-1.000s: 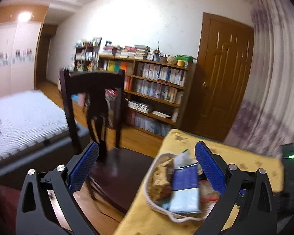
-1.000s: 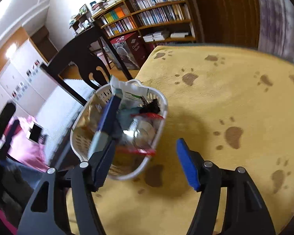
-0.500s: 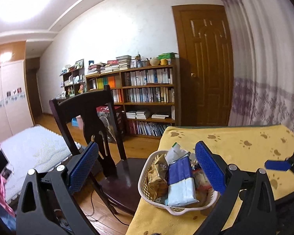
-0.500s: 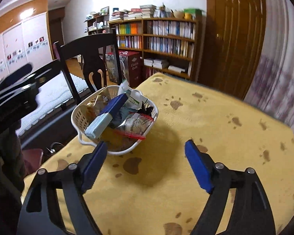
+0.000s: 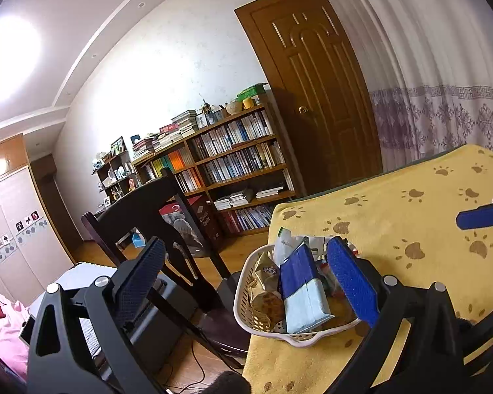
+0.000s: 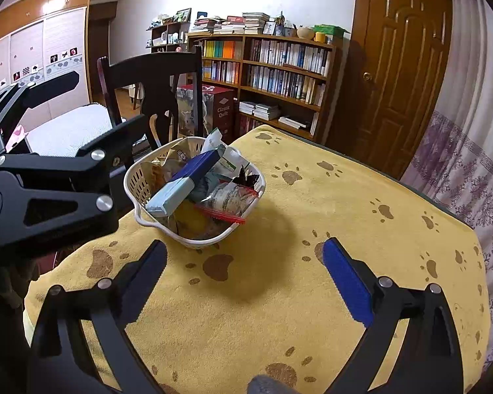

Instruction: Organize snacks

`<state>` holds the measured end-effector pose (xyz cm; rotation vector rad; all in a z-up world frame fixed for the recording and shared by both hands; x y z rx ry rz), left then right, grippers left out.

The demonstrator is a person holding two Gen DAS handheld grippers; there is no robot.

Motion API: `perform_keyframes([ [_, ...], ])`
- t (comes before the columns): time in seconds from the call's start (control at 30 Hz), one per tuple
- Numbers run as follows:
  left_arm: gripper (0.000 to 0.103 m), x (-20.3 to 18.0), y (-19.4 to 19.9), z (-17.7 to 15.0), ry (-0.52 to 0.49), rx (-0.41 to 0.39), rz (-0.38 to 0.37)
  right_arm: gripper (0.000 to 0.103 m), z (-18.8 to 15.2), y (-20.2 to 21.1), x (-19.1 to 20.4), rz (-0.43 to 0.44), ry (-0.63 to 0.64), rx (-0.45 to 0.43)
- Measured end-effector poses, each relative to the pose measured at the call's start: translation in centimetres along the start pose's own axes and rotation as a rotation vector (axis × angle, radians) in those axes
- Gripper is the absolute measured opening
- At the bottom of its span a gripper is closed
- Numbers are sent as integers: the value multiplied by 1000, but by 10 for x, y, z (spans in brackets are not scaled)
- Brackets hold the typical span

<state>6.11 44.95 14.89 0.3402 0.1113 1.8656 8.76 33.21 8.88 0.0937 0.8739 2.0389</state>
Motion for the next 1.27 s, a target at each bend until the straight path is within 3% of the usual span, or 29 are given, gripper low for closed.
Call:
perform_keyframes([
  [0.7,100,11,-13,-9,6,32,36,98,4,-13,25,-13,97,19],
  [1.27,100,14,-15,-9,10,35,45,98,-4,-15,22,-67,127,32],
])
Point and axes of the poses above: each gripper's, at about its wrist camera, not at the fingertips, and y roughly against the way its jaws point, x to its left, z to its top, the point moved 10 cm from there along -y, roughly the way its jaws point, and after that the axes turned 12 degrees about y, right-handed, at the moved point
